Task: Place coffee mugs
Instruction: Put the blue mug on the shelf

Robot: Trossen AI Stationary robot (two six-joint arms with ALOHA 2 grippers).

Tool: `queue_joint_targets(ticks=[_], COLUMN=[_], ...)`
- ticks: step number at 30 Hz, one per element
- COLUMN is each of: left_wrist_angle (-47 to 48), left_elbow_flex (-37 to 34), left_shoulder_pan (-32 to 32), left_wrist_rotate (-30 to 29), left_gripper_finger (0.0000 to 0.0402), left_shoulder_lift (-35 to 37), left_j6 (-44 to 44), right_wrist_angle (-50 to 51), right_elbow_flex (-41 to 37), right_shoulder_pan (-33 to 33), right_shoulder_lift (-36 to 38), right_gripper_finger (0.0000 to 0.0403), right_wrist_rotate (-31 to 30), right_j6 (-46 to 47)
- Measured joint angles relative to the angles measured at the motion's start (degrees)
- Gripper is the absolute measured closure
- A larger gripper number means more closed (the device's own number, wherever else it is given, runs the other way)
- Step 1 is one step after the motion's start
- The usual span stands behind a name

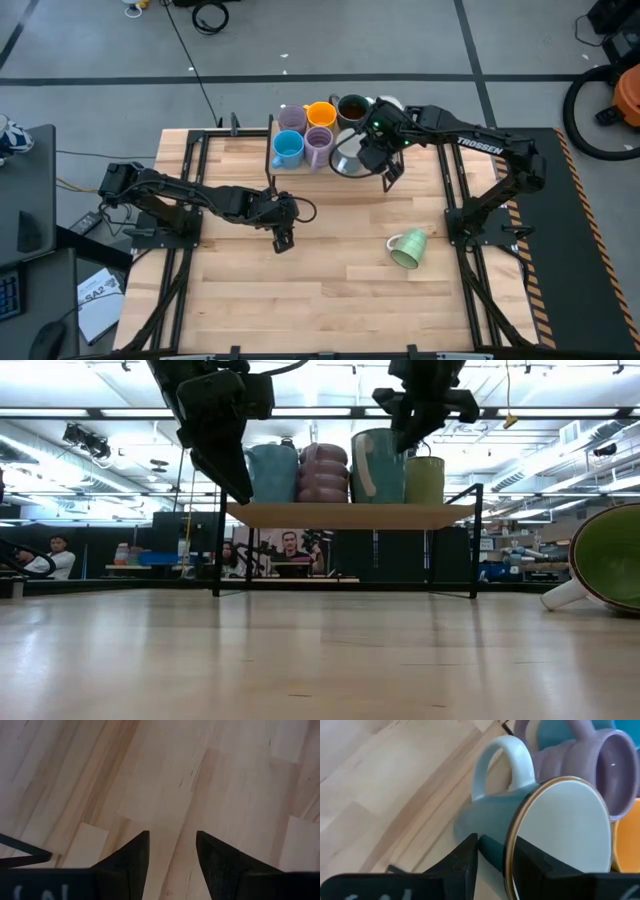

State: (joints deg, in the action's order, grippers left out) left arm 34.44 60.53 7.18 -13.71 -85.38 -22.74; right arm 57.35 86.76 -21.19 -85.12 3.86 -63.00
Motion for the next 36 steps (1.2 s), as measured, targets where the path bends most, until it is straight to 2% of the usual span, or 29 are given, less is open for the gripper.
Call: queue_joint_targets(ticks=[5, 12, 32, 36], left_wrist_angle=[0.0, 0.0, 0.0, 0.0], left_elbow_flex=[0.0, 0.0, 0.0, 0.0], left_shoulder_pan=[0.0, 0.0, 0.0, 0.0], left_wrist_rotate=[0.0, 0.0, 0.0, 0.0], left_gripper_finger=[0.0232, 0.0232, 0.0232, 0.0232], left_shoulder_lift=[0.0, 0.0, 0.0, 0.0], left_j6=[0.0, 0.0, -0.1, -0.1], right_wrist_angle=[-2.2, -2.4, -5.0, -5.2], right_elbow_flex=[-0.2, -0.2, -0.2, -0.2], right_shoulder_pan=[0.0, 0.0, 0.0, 0.0], right_shoulder_lift=[0.0, 0.0, 0.0, 0.0], right_gripper_finger=[0.0288, 0.0288, 0.0288, 0.0288], right_wrist_rotate=[-0.5, -4.3, -4.5, -4.5], right_j6=[0.0, 0.0, 0.5, 3.0])
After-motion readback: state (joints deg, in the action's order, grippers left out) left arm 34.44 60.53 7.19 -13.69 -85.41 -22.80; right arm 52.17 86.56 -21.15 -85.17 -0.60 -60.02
